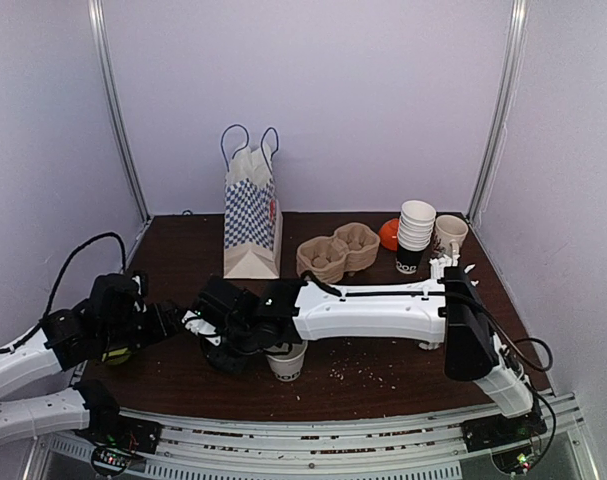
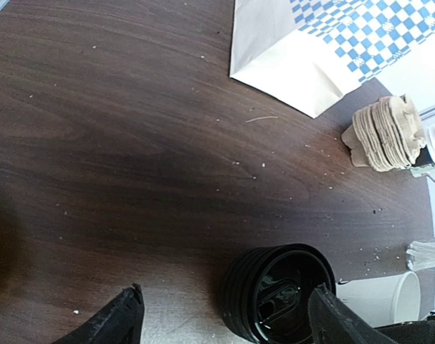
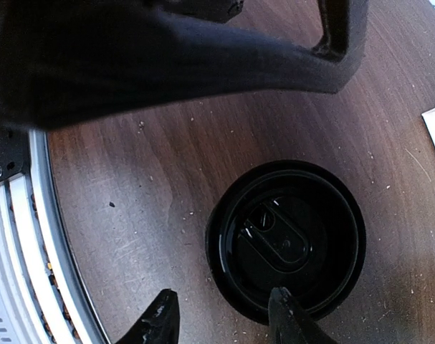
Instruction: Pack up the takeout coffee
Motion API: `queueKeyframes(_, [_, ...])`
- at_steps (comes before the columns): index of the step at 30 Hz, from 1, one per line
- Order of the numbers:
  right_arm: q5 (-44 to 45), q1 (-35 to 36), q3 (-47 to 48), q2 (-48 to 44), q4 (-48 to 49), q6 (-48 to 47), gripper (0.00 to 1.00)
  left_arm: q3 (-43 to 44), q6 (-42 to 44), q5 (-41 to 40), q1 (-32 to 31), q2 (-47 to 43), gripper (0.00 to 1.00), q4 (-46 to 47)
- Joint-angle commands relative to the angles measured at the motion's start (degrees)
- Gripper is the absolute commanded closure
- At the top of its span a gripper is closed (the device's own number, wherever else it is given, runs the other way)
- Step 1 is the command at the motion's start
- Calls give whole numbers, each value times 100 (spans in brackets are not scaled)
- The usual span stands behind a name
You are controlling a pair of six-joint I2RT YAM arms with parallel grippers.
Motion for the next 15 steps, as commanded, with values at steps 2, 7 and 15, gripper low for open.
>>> queueKeyframes(2, [206, 19, 399, 275, -77, -175, 56, -86, -88, -156, -24, -94, 18, -54])
queueKeyframes(7, [210, 15, 352, 374, -86, -175, 58, -167, -140, -173, -27, -233, 18, -104])
queueKeyframes(15, [270, 12, 366, 518, -59, -137, 60, -334, -394, -239, -19, -628, 19, -196])
